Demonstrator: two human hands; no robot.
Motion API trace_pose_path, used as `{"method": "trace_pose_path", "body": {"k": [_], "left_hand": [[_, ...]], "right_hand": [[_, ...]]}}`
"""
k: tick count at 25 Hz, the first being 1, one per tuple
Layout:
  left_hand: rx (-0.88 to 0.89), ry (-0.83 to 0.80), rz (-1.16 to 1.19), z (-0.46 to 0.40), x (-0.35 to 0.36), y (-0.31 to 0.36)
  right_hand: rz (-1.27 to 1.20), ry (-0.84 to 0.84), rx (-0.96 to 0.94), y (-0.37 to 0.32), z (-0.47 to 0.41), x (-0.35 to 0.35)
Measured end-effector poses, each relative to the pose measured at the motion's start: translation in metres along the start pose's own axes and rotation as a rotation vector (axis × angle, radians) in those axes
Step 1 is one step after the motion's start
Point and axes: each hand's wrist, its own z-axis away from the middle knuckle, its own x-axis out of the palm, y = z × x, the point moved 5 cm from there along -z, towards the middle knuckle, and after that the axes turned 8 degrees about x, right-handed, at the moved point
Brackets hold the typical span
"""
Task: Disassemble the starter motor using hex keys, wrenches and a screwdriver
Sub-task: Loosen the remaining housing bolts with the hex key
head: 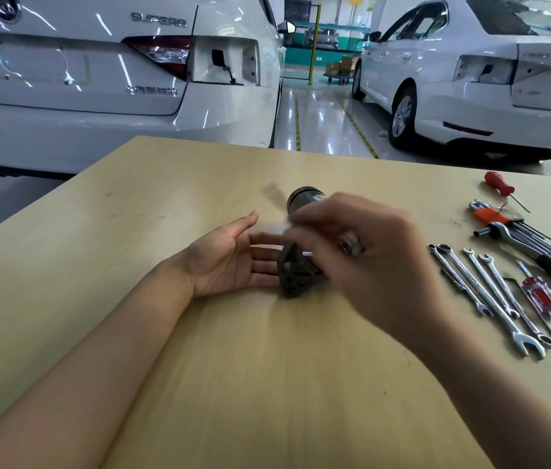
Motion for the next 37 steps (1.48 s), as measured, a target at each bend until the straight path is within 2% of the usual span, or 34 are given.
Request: {"method": "trace_pose_path", "body": {"k": [1,3,6,12,37], "left_hand": [[-0.001,0.003,-0.009,-0.001,-0.001,-0.001],[-0.006,-0.002,0.004,-0.003,-0.002,-0.002],[-0.014,-0.015,0.025,-0.003,-0.003,-0.002],[-0.010,-0.029,0.021,-0.004,-0.004,-0.002],[0.004,-0.024,0.003,-0.004,-0.005,-0.001]], "right_hand": [[-0.246,0.118,0.168,0.015,0.002,-0.013],[-0.577,0.222,0.467,0.041,0.008,-0.024],[-0.742,0.259,0.695,0.064,0.014,-0.025],[-0.758,0.295,0.713,0.068,0.014,-0.020],[-0.772,0.237,0.753,0.072,0.014,-0.020]]}}
